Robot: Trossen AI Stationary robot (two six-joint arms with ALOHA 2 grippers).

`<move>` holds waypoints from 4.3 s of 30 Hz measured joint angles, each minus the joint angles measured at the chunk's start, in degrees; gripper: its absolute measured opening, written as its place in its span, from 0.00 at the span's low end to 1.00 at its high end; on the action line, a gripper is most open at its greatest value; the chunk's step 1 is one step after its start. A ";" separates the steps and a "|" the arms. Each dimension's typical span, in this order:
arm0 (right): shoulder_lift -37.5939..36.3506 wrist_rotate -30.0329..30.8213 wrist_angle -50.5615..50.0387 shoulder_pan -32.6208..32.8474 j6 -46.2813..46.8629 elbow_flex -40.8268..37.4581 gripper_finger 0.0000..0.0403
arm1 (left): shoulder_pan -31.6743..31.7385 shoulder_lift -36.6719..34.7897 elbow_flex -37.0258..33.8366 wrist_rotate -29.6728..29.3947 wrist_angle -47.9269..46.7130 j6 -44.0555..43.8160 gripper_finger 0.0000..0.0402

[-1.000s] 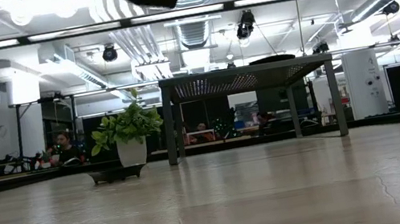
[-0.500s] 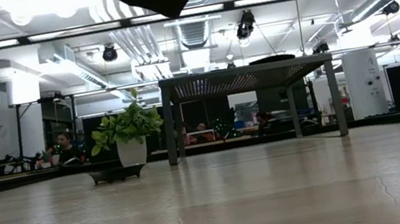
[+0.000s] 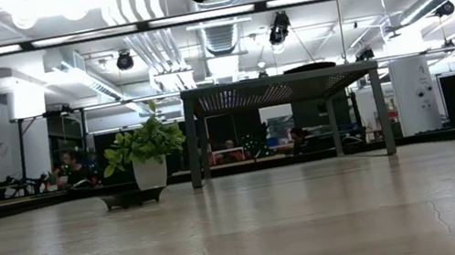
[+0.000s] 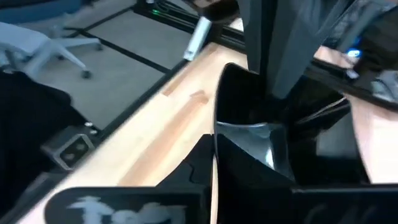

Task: Pick & Place Mini shaped plates
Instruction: Stack the distorted square plate on top of the other distorted square plate on the shelf, then stack the square plate on top of the other square plate on the shelf

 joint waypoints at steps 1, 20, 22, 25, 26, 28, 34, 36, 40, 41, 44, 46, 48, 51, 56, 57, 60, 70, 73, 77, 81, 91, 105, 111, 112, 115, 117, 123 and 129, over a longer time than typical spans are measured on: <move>-0.01 1.08 -0.03 -0.02 -0.44 0.03 0.02 | 0.00 0.00 0.24 -1.08 0.14 -0.57 0.05; -7.12 34.16 -19.57 -1.93 -7.45 -0.11 0.02 | 0.20 -0.39 -0.72 -16.66 6.77 -23.50 0.38; -9.12 35.84 -21.93 -3.15 -7.47 -0.13 0.02 | 0.24 -0.37 -2.33 -16.68 9.61 -24.26 0.37; -12.92 39.59 -25.61 -5.51 -5.15 -0.09 0.02 | 0.26 -0.37 -5.70 -18.91 17.62 -23.88 0.36; -14.16 40.96 -26.64 -6.55 -3.72 -0.09 0.02 | 0.26 -0.37 -7.09 -19.56 21.48 -23.71 0.36; -16.90 42.78 -29.57 -8.99 -0.76 -0.13 0.02 | 0.47 -0.35 -9.75 -20.14 29.06 -21.14 0.35; -24.38 42.02 -32.16 -19.62 5.19 -0.09 0.02 | 1.96 -0.33 -18.39 -19.20 58.36 -4.11 0.35; -25.27 39.13 -32.65 -23.45 3.75 -0.08 0.02 | 2.30 -0.33 -20.78 -17.81 67.43 0.82 0.35; -24.01 33.58 -36.37 -30.97 4.05 1.83 0.02 | 2.56 -0.31 -23.98 -15.60 78.02 6.28 0.35; -23.23 33.51 -37.02 -32.54 4.24 2.62 0.02 | 2.56 -0.32 -24.37 -15.28 79.18 6.59 0.35; -20.73 33.02 -38.01 -36.80 3.41 5.01 0.02 | 2.56 -0.32 -24.43 -14.94 79.68 7.70 0.35; -18.72 30.89 -39.14 -39.14 3.15 7.31 0.02 | 2.56 -0.32 -24.36 -14.84 79.67 7.91 0.35; -16.55 27.57 -40.93 -41.05 1.57 9.31 0.02 | 2.56 -0.33 -24.36 -14.80 79.68 8.04 0.35; -12.88 26.39 -43.10 -42.71 -1.01 11.97 0.02 | 2.56 -0.33 -24.36 -14.74 79.64 8.82 0.35; -8.27 27.52 -45.76 -44.55 -1.05 14.81 0.02 | 2.55 -0.31 -24.36 -14.71 79.18 8.89 0.35; -7.54 29.36 -46.57 -44.70 -1.04 15.34 0.02 | 2.51 -0.31 -24.36 -14.71 79.18 8.90 0.35; -5.84 34.53 -47.99 -44.94 -1.68 16.38 0.02 | 2.42 -0.31 -24.36 -14.71 79.18 8.88 0.35; -3.56 34.79 -47.99 -45.36 -2.51 16.55 0.02 | 2.42 -0.31 -24.36 -14.70 79.20 8.85 0.35; -3.51 34.81 -47.99 -45.61 -2.08 16.54 0.02 | 2.42 -0.31 -24.36 -14.71 79.20 8.85 0.35; -3.79 34.77 -47.97 -45.64 -2.16 16.54 0.02 | 2.42 -0.31 -24.36 -14.71 79.20 8.83 0.35; -3.71 34.73 -47.90 -45.64 -2.13 16.54 0.04 | 2.42 -0.31 -24.36 -14.71 79.18 8.83 0.35; -3.74 33.11 -47.87 -45.64 -1.14 16.48 0.24 | 2.42 -0.31 -24.36 -14.71 78.82 8.81 0.35; -8.64 22.71 -50.00 -43.33 5.06 16.50 0.44 | 2.53 -0.28 -24.38 -15.37 75.19 8.20 0.35; -11.74 18.49 -50.89 -38.77 6.58 16.17 0.42 | 2.80 -0.28 -24.38 -17.49 72.72 6.35 0.35; -12.20 18.51 -50.89 -37.91 6.58 16.11 0.42 | 2.87 -0.28 -24.38 -18.27 72.71 5.67 0.35; -13.34 18.59 -50.89 -35.24 6.92 15.91 0.41 | 3.01 -0.26 -24.38 -21.57 72.15 3.99 0.35; -13.96 18.60 -50.83 -33.47 7.98 15.75 0.40 | 3.07 -0.28 -24.38 -24.35 70.63 3.29 0.35; -14.93 18.67 -50.51 -28.18 9.98 13.73 0.37 | 4.11 -0.26 -24.41 -33.78 63.67 -0.78 0.35; -15.12 18.67 -50.11 -23.62 12.54 9.82 0.35 | 4.87 -0.27 -24.41 -34.54 55.48 -8.57 0.35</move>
